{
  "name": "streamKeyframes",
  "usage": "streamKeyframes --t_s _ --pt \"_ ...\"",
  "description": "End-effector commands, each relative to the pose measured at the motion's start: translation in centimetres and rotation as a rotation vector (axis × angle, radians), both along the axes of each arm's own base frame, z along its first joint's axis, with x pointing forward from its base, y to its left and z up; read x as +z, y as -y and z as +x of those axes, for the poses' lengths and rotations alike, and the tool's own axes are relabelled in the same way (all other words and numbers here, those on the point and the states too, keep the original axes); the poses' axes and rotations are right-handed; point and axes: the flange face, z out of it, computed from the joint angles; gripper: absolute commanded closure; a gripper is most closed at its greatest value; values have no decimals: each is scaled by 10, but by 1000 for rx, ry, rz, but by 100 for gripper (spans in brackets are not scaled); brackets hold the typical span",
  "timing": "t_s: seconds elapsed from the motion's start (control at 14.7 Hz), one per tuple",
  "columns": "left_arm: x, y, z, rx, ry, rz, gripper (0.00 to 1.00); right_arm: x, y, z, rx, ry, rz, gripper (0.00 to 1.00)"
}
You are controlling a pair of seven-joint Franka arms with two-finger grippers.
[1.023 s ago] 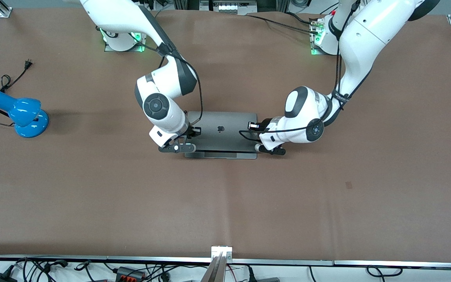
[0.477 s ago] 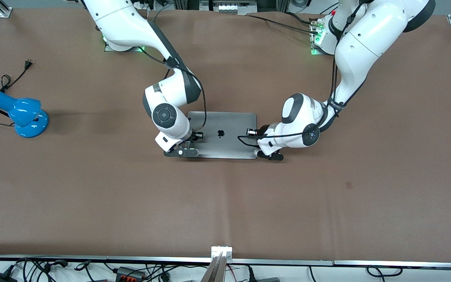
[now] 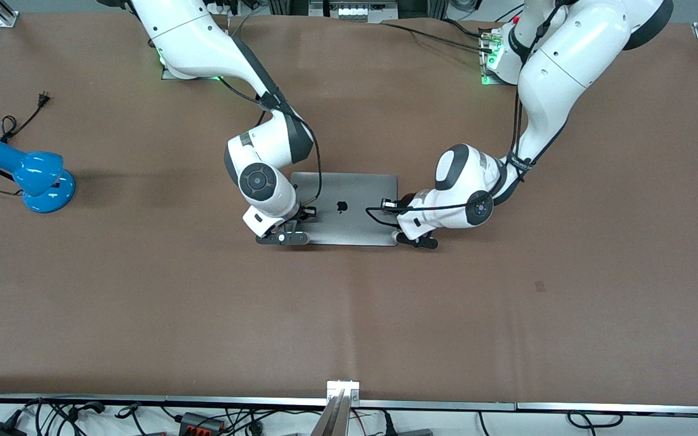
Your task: Close laptop with both arms from behind
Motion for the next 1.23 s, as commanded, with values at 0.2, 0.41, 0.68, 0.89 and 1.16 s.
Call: streamKeyframes --t_s 0.2,0.41,0.68,0.89,1.16 --pt "51 -19 22 -39 91 48 100 49 -5 11 -7 35 15 100" --pt "116 -50 28 -79 75 110 100 87 21 27 -13 76 -1 100" --pt "202 -110 32 -162 127 164 100 120 82 48 62 64 -58 100" --pt "275 -173 22 -150 124 201 100 165 119 60 115 98 -53 99" --pt "359 -237 -3 -76 153 245 95 246 182 67 82 118 -52 0"
